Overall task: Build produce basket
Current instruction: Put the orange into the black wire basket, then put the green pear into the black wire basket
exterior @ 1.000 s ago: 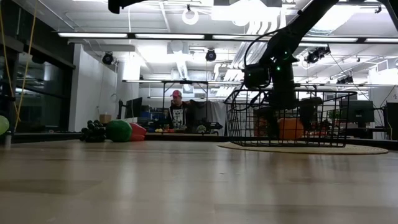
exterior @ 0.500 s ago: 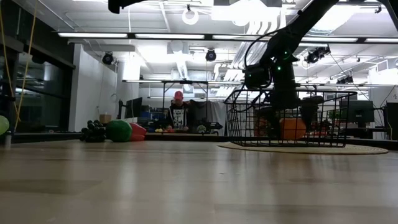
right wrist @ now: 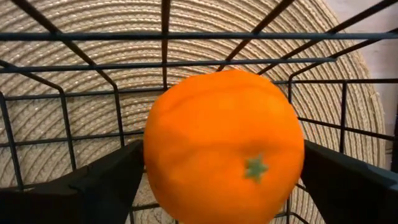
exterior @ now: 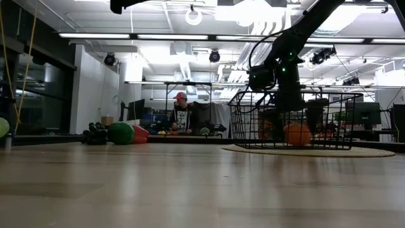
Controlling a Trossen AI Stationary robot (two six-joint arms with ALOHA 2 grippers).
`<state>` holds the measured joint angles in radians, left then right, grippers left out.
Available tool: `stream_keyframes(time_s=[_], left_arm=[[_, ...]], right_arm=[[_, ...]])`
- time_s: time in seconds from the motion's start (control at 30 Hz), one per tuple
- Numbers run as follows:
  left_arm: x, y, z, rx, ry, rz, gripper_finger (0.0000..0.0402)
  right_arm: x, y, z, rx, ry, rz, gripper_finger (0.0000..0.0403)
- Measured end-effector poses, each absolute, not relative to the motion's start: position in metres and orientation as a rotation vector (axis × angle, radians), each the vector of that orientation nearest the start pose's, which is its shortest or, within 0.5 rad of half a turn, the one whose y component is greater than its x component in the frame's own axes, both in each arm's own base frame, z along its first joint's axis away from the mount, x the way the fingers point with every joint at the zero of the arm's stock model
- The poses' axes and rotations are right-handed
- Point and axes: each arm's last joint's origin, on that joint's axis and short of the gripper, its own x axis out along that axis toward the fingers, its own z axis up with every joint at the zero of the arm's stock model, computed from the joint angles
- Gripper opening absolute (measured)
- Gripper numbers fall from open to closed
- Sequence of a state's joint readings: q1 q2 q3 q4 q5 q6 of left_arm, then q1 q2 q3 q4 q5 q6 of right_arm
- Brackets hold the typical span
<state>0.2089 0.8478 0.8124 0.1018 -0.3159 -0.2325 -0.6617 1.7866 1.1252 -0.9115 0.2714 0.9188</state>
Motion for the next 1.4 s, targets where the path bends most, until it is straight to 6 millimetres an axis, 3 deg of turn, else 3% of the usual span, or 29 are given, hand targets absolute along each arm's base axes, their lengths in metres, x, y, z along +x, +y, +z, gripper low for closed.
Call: stream_keyframes(time_s=[0.27, 0.5, 0.6, 0.77, 0.97, 1.2, 1.4], left_arm=[[0.182, 0.047, 0.359, -0.205, -0.117, 0.491, 0.0376], [0.179, 0.046, 0.360, -0.205, -0.117, 0.467, 0.0376], [0.178, 0.043, 0.361, -0.228, -0.113, 0.387, 0.0376], [0.171, 0.041, 0.365, -0.288, -0.147, 0.360, 0.0376], [0.165, 0.041, 0.368, -0.254, -0.166, 0.383, 0.0376], [0.165, 0.041, 0.368, -0.225, -0.159, 0.395, 0.0376], [0.165, 0.041, 0.368, -0.246, -0.163, 0.395, 0.0376]], right_arm=[[0.236, -0.192, 0.170, 1.003, 1.151, -1.402, 0.0400], [0.227, -0.183, 0.218, 0.857, 1.043, -1.223, 0.0397], [0.220, -0.165, 0.250, 0.765, 0.970, -1.124, 0.0397], [0.204, -0.119, 0.304, 0.624, 0.793, -0.972, 0.0397], [0.177, -0.063, 0.351, 0.452, 0.524, -0.897, 0.0397], [0.145, -0.033, 0.383, 0.407, 0.286, -0.783, 0.0397], [0.142, -0.027, 0.390, 0.416, 0.248, -0.664, 0.0397]])
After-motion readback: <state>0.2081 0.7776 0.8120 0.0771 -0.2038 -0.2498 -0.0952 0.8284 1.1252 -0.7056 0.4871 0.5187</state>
